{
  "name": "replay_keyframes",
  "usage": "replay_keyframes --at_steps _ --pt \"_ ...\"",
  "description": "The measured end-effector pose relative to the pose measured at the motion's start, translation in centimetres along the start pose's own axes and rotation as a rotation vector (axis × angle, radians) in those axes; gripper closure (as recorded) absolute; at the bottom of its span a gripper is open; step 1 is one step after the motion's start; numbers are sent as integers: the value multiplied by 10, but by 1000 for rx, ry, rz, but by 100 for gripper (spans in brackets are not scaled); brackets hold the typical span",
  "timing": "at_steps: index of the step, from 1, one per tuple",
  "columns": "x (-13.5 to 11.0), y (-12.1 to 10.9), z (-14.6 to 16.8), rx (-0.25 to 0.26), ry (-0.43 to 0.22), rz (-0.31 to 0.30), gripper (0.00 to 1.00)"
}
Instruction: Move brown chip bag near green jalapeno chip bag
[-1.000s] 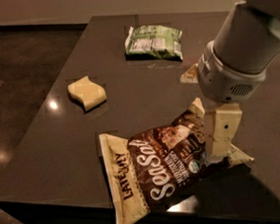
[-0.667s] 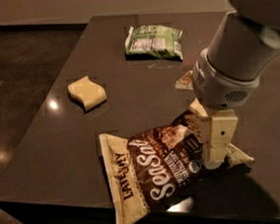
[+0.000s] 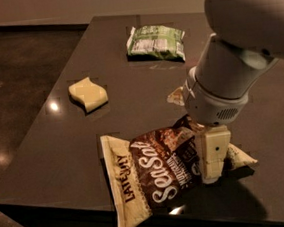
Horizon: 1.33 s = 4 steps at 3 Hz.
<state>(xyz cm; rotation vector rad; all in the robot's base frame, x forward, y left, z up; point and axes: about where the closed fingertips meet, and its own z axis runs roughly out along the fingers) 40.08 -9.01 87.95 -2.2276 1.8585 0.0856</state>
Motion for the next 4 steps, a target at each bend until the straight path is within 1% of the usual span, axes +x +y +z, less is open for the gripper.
replay_keyframes --at_steps 1,2,3,4 --pt "-1 2 6 -7 17 -26 0" --pt "3 -2 9 -11 19 -31 16" --pt "9 -11 6 -3 23 -25 46" --pt "11 -17 3 -2 28 -17 70"
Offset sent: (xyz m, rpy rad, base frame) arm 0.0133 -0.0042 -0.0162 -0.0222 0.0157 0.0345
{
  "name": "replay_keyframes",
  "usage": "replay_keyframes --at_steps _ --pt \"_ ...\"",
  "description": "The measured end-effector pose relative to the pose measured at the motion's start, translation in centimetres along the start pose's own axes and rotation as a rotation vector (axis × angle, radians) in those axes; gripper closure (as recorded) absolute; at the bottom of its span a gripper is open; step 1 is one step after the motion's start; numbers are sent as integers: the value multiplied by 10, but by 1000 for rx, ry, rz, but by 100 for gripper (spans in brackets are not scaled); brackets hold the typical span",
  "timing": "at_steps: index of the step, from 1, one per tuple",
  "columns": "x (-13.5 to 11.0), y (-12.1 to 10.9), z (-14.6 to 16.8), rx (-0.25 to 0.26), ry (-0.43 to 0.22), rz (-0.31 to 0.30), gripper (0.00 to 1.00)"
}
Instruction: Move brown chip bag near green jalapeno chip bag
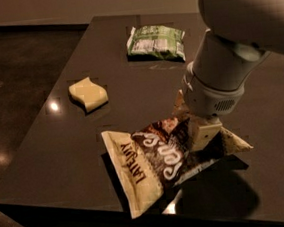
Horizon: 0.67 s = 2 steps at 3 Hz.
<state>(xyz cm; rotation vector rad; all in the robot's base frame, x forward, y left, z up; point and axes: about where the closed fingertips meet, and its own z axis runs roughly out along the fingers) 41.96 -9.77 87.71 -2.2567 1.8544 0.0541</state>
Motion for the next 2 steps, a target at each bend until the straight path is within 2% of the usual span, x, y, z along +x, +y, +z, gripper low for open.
replay_keyframes --at_steps 1,2 --pt "0 -12 -20 25 -14 48 94" --pt "-2 -24 -43 62 -40 90 100"
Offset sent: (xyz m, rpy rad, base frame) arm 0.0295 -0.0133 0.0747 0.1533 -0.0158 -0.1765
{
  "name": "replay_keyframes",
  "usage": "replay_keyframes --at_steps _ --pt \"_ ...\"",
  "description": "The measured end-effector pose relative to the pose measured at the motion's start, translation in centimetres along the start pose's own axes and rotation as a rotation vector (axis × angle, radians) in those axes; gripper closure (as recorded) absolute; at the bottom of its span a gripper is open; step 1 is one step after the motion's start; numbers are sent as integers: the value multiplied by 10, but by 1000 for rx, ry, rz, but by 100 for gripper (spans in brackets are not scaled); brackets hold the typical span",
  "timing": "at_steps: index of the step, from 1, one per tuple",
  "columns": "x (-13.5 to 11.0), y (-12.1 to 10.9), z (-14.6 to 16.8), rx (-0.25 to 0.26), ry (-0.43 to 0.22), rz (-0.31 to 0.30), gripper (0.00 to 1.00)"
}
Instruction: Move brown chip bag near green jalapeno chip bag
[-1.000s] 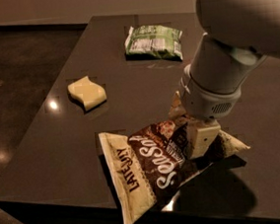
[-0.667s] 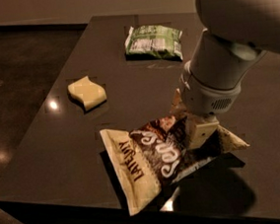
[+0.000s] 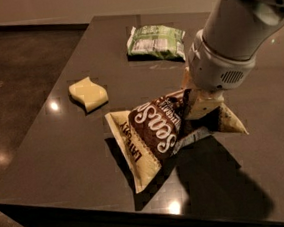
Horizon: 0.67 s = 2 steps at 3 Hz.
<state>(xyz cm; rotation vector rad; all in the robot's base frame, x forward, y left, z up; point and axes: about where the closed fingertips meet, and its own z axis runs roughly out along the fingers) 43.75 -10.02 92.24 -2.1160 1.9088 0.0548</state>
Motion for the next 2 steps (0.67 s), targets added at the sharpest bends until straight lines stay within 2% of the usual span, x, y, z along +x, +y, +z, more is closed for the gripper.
replay_keyframes --at_steps 1,2 --pt "0 0 0 0 0 0 100" --pt "-3 -14 2 30 0 8 100"
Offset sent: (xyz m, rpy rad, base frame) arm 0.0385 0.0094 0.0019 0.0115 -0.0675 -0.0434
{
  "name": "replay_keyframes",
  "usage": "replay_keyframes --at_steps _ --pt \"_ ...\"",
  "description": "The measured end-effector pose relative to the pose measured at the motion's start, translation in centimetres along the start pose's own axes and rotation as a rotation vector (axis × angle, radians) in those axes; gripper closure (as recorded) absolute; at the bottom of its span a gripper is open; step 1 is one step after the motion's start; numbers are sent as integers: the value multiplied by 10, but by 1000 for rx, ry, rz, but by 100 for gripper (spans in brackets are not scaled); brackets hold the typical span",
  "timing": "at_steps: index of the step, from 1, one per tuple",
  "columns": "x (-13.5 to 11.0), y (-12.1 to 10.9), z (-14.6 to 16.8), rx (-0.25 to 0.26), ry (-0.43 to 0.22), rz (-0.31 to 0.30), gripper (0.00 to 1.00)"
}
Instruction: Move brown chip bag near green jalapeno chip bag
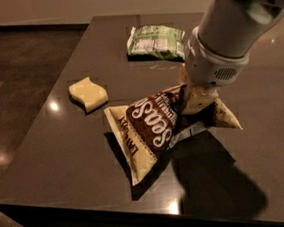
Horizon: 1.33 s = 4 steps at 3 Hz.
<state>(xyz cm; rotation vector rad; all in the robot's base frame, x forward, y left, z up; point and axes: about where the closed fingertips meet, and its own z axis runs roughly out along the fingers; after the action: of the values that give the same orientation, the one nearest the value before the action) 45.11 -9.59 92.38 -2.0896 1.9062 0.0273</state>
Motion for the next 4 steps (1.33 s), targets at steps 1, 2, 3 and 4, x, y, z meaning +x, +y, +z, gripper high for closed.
replay_keyframes --at_steps 1,2,3,4 --pt "-2 -45 3 65 -23 31 100" --pt "-2 -82 5 100 -43 53 100" --pt "19 -136 10 135 -37 106 100" --pt "37 -168 11 160 -26 139 100"
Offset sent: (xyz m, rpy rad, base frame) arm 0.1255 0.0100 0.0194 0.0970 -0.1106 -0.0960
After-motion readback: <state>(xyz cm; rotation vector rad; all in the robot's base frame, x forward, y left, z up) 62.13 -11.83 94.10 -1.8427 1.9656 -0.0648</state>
